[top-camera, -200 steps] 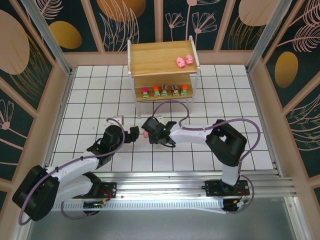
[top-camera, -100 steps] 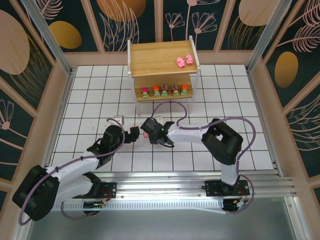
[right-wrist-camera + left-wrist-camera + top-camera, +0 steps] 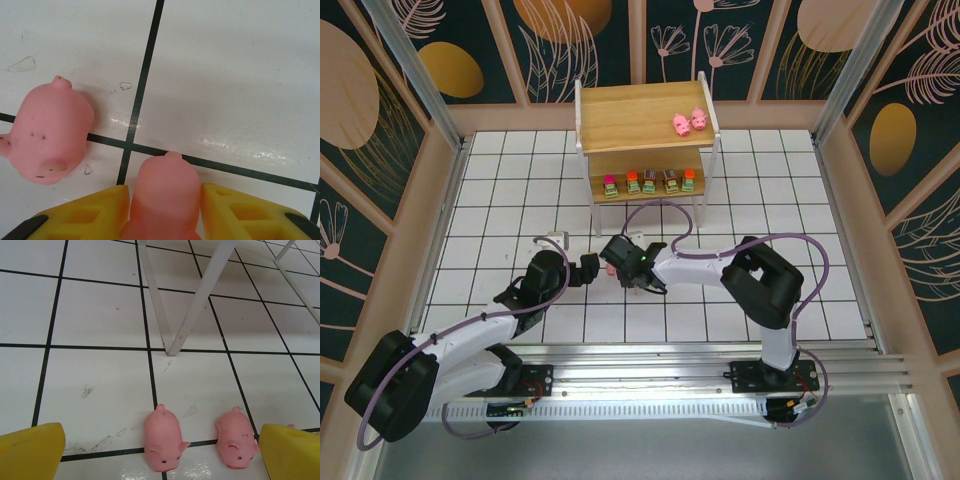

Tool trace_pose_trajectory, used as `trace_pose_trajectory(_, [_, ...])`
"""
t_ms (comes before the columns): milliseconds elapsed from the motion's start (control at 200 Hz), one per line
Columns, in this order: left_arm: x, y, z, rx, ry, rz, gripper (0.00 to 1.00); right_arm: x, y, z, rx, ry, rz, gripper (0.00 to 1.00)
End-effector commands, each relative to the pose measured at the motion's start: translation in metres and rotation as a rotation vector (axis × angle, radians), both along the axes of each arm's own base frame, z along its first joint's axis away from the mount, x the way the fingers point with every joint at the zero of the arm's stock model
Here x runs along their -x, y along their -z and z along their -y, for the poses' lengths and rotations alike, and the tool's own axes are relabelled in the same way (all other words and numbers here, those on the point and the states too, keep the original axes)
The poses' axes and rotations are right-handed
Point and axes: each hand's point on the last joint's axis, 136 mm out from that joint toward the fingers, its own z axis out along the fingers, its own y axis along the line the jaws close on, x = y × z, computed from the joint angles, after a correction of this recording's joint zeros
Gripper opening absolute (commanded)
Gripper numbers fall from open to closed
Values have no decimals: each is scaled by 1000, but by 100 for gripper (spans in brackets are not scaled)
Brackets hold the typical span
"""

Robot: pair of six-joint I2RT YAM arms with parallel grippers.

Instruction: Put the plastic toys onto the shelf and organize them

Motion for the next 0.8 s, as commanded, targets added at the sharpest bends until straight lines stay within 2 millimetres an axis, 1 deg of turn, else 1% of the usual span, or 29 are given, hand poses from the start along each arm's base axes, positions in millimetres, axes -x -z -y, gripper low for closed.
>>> trace_pose_trajectory(0, [-3, -3, 0, 17, -8, 15, 99, -2, 0, 4, 47, -3, 20, 40])
trace_pose_trajectory(235, [-3, -3, 0, 17, -5, 16, 99, -2, -5, 7, 56, -2, 33, 38])
trace_pose_trajectory(425, [-3, -3, 0, 16, -3, 14, 99, -3, -14, 9, 53, 1, 48, 37])
trace_pose_trajectory(576, [-3, -2, 2, 15, 5, 15, 99, -5, -26, 11, 50, 6, 67, 37])
trace_pose_trajectory(796, [-3, 0, 5, 11, 23, 9, 99, -9, -53, 17, 54, 9, 112, 37])
